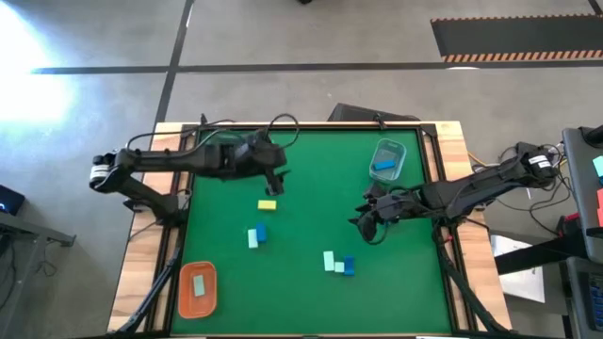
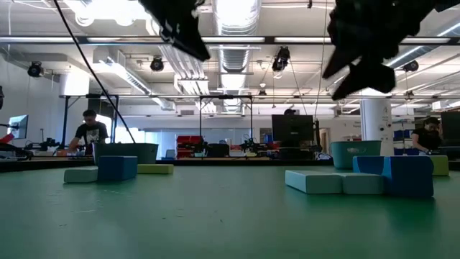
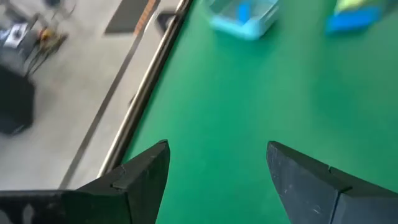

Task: Sort & place blocks by color
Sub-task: Put the blue block into the light blue bin

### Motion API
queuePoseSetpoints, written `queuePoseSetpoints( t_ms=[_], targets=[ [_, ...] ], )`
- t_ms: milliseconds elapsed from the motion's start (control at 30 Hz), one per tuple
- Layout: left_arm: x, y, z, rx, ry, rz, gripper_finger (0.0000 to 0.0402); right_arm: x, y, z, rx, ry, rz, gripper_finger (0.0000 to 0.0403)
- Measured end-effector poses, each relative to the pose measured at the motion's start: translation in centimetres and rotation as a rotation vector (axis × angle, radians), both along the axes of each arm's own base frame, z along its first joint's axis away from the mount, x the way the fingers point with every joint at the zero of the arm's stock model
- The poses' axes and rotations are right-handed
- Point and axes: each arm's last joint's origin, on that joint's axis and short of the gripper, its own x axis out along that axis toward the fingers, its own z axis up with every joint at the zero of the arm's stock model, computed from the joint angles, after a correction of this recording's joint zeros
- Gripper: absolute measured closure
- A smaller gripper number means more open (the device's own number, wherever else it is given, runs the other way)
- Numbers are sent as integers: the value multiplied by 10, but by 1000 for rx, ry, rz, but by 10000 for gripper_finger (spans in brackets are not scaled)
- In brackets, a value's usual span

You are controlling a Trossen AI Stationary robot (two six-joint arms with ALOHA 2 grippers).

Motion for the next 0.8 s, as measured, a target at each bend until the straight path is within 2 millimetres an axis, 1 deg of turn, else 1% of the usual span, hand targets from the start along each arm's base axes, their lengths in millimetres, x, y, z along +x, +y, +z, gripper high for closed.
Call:
queuePoseSetpoints(
  t_ms=[167,333,467,600,800],
  targets=[
    [10,-29,11,7,-146,-80,151,-10,-2,-13,56,229,-145,168],
    [15,-46,12,20,-248,-133,151,-20,-5,-27,73,407,-280,175],
    [14,-48,12,49,-296,-155,151,-27,-6,-34,70,511,-364,179],
    [13,-46,10,54,-290,-150,151,-32,-7,-39,57,588,-426,179],
    [13,-46,10,70,-284,-138,151,-28,-9,-50,8,649,-458,179]
  ],
)
